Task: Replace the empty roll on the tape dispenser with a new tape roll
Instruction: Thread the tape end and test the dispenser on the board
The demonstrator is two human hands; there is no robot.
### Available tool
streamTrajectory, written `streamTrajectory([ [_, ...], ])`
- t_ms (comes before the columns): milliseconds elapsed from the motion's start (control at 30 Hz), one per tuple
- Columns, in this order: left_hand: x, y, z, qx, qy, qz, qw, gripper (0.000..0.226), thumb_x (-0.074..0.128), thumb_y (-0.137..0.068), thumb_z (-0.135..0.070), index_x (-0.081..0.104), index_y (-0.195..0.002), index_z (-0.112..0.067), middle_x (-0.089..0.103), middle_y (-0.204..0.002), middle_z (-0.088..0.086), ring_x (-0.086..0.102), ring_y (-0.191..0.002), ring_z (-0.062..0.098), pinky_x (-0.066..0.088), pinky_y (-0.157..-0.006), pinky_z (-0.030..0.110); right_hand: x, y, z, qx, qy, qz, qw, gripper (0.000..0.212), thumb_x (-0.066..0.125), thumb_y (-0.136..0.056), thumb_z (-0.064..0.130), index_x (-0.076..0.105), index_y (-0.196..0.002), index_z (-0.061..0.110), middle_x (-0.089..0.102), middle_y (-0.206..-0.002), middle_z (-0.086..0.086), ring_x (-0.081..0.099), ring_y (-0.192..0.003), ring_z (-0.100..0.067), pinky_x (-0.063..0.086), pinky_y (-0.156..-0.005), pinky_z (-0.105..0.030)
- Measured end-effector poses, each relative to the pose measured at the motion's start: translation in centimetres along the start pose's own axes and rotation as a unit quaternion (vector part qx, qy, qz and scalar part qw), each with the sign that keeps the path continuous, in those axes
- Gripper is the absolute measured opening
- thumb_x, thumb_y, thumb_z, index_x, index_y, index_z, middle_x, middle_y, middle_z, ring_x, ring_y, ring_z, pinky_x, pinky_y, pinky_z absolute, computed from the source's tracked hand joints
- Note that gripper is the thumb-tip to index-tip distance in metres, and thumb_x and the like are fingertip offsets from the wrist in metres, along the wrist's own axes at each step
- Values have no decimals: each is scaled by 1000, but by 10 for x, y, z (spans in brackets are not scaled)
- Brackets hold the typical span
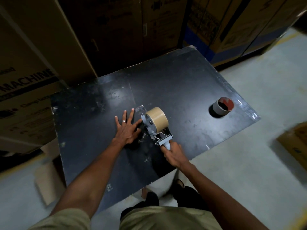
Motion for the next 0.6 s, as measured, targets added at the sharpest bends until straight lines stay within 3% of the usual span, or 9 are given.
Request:
streamTrajectory([
  [100,-2,1,-2,-8,6,7,1000,67,7,-87,-66,23,-149,-46,-19,-165,1,-15,-150,40,-4,-111,75,1,1,1,-4,9,-4,1000,37,54,-82,50,62,-98,18,73,-92,-8,70,-87,-33,57,-77,-49],
  [200,-1,1,-2,-28,12,24,999,49,23,-102,-50,20,-151,-47,-22,-164,0,-18,-150,37,-5,-112,74,-1,3,4,2,16,-1,1000,39,54,-84,49,63,-102,16,72,-98,-11,67,-92,-36,56,-81,-49],
  [333,-3,2,-6,-61,48,49,996,63,2,-91,-66,21,-149,-52,-24,-164,-4,-20,-150,33,-7,-114,71,-2,4,0,4,26,9,1000,30,59,-90,40,63,-101,12,70,-99,-12,66,-90,-34,56,-82,-49],
  [600,4,4,-11,-88,76,69,991,49,13,-98,-64,7,-147,-60,-31,-161,-5,-27,-148,34,-9,-111,74,-1,15,-20,-3,30,25,999,22,60,-89,35,59,-89,14,67,-87,-10,64,-77,-27,57,-70,-45],
])
Point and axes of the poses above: each hand's wrist, its own y-axis away from the middle knuckle, its own x-axis out of the palm, z = x × y, the point moved 6 cm from there along -y, towards the middle knuckle
